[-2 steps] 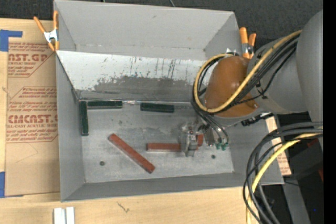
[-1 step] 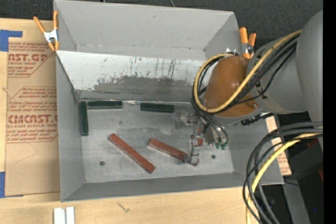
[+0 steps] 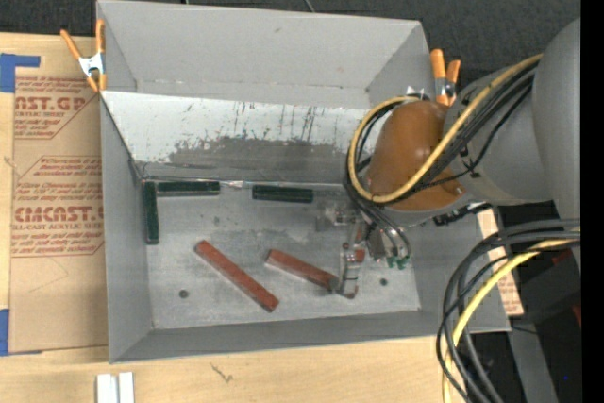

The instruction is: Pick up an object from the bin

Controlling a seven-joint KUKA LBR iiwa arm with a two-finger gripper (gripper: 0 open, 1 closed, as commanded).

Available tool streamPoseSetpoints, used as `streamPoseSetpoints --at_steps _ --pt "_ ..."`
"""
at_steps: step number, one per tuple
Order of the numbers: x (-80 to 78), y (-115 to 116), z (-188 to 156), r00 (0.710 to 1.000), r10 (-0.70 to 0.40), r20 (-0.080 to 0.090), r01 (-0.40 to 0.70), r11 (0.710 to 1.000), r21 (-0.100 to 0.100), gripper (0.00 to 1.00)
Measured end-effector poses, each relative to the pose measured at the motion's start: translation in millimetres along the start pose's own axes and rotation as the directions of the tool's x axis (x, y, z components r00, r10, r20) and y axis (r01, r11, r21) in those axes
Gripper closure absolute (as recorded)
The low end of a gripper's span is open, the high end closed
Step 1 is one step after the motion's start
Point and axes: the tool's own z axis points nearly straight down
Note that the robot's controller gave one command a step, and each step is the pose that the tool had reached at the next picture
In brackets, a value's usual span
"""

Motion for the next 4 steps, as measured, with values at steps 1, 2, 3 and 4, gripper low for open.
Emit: streamPoseSetpoints --at_steps 1,2,3,4 --pt "34.8 33 0 0.997 -0.073 -0.004 0.073 0.997 -0.001 1.0" --pt "34.8 33 0 0.997 -0.073 -0.004 0.073 0.997 -0.001 1.0" --pt "-14.7 19 -85 0.992 -0.123 -0.003 0.123 0.992 0.0 1.0" --pt "-14.7 19 -85 0.992 -0.123 -0.003 0.123 0.992 0.0 1.0"
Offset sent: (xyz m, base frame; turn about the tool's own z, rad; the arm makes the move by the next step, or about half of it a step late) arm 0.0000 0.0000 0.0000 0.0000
